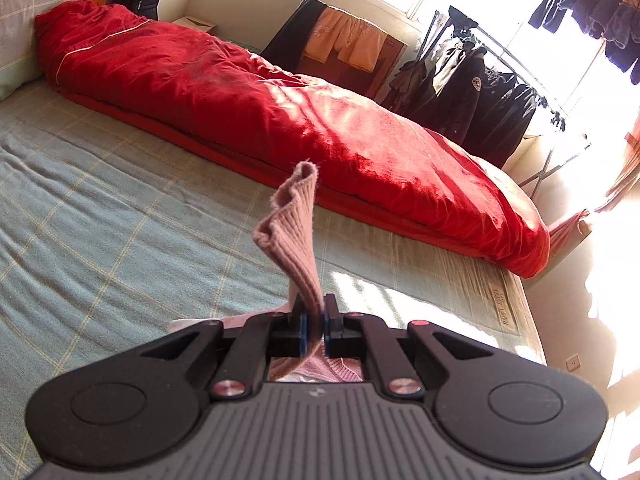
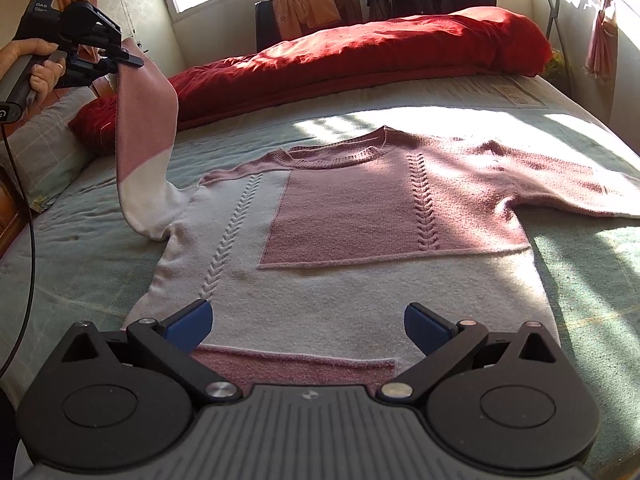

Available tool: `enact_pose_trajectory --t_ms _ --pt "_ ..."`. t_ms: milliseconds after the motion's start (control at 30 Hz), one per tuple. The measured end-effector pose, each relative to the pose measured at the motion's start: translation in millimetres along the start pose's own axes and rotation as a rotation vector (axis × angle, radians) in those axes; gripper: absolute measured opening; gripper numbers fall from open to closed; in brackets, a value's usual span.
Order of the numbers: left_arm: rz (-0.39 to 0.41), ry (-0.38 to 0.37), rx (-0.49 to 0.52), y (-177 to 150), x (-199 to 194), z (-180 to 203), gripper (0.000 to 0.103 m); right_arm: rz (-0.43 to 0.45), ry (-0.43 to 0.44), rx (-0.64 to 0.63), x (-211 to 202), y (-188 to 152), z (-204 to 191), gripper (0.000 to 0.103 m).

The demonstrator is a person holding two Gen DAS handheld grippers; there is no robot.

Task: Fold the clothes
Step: 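Carry the held sleeve up and across the sweater body with the left gripper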

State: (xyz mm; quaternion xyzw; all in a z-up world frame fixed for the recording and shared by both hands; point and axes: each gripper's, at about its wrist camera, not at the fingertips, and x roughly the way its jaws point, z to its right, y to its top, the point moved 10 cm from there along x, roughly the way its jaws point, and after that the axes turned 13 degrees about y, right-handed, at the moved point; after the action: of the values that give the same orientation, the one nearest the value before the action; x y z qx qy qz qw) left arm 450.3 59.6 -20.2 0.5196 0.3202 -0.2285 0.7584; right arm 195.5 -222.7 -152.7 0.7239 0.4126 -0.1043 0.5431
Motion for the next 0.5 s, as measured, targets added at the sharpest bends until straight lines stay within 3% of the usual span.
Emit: enact_pose_trajectory --t_ms 500 --pt "-0.024 -0.116 0.056 -16 -5 86 0.005 0.022 0.001 0.052 -16 -7 21 0.103"
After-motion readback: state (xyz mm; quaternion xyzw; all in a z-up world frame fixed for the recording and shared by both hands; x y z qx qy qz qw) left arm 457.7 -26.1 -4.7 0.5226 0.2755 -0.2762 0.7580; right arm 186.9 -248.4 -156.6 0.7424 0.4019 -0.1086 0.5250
